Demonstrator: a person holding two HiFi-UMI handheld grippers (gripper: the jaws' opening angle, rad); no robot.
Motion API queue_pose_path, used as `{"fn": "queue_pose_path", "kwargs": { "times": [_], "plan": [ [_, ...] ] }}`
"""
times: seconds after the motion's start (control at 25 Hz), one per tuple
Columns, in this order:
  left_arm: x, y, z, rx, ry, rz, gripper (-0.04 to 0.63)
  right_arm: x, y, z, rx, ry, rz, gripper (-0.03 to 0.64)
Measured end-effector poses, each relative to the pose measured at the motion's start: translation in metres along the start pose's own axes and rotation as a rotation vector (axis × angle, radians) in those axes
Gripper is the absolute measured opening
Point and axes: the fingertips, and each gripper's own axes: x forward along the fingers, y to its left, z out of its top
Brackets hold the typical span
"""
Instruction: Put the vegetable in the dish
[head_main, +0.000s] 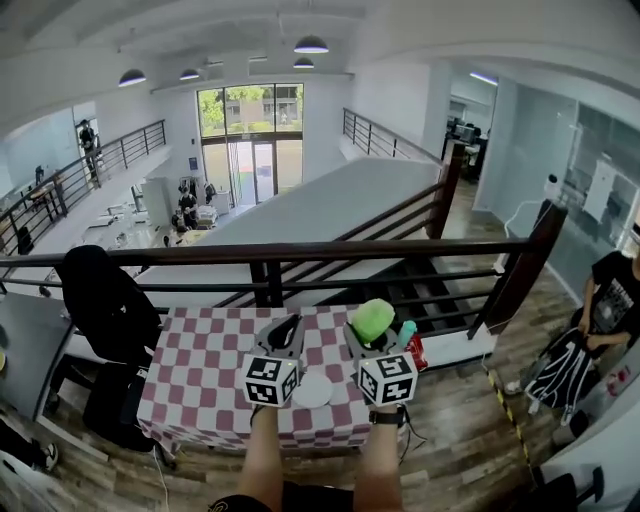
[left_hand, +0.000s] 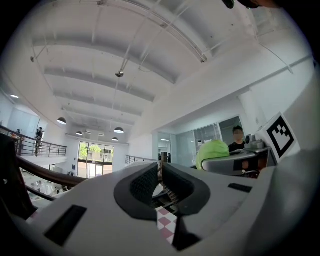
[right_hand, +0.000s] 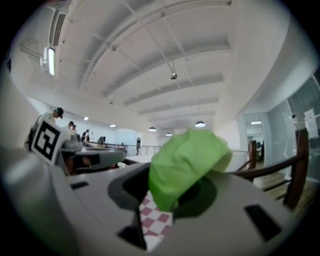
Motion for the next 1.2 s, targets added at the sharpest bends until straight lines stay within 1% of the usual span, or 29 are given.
{"fn": "queue_pose_path", "kwargs": {
  "times": [0.12,0.24,0.36,0.48,0.56,0.6,0.68,0.76,0.84,0.96,1.04,1.12,1.2],
  "plan": [
    [0.0,0.004,-0.044,-0.022,0.078,0.027,0.044,0.006,-0.01,-0.042,0.063,0.056,0.03,0.129],
    [-0.004,0.021,-0.078,-0.069,0.147,0.074,0.044,0.015,-0.015,-0.079,0.11,0.122,0.053,0.129],
    [-0.003,0.03,-0.105,-0.095,0.202,0.053,0.044,0.026,-0.015,-0.105,0.205,0.14,0.095,0.129],
    [-0.001,0.035,-0.133,-0.088,0.267,0.01,0.046,0.037,-0.01,-0.131,0.382,0.129,0.175,0.129],
    [0.001,0.033,-0.147,-0.083,0.292,-0.05,0.046,0.044,-0.007,-0.148,0.478,0.13,0.223,0.129],
    [0.003,0.029,-0.152,-0.069,0.3,-0.103,0.046,0.048,-0.004,-0.156,0.503,0.14,0.249,0.129],
    [0.004,0.019,-0.162,-0.035,0.323,-0.221,0.051,0.056,0.005,-0.174,0.516,0.187,0.31,0.129],
    [0.005,0.009,-0.173,-0.021,0.347,-0.308,0.096,0.059,0.016,-0.193,0.523,0.255,0.376,0.129],
    [0.005,0.005,-0.189,-0.033,0.382,-0.354,0.143,0.058,0.028,-0.213,0.549,0.325,0.433,0.129],
    [0.002,0.015,-0.221,-0.064,0.461,-0.37,0.187,0.058,0.048,-0.242,0.587,0.413,0.488,0.129],
    [0.0,0.016,-0.238,-0.089,0.499,-0.407,0.227,0.057,0.054,-0.256,0.605,0.454,0.523,0.129],
    [-0.007,0.008,-0.254,-0.096,0.539,-0.484,0.265,0.053,0.057,-0.266,0.638,0.475,0.563,0.129],
    [-0.018,-0.002,-0.269,-0.082,0.586,-0.587,0.318,0.047,0.063,-0.271,0.696,0.466,0.621,0.129]
  ]
}}
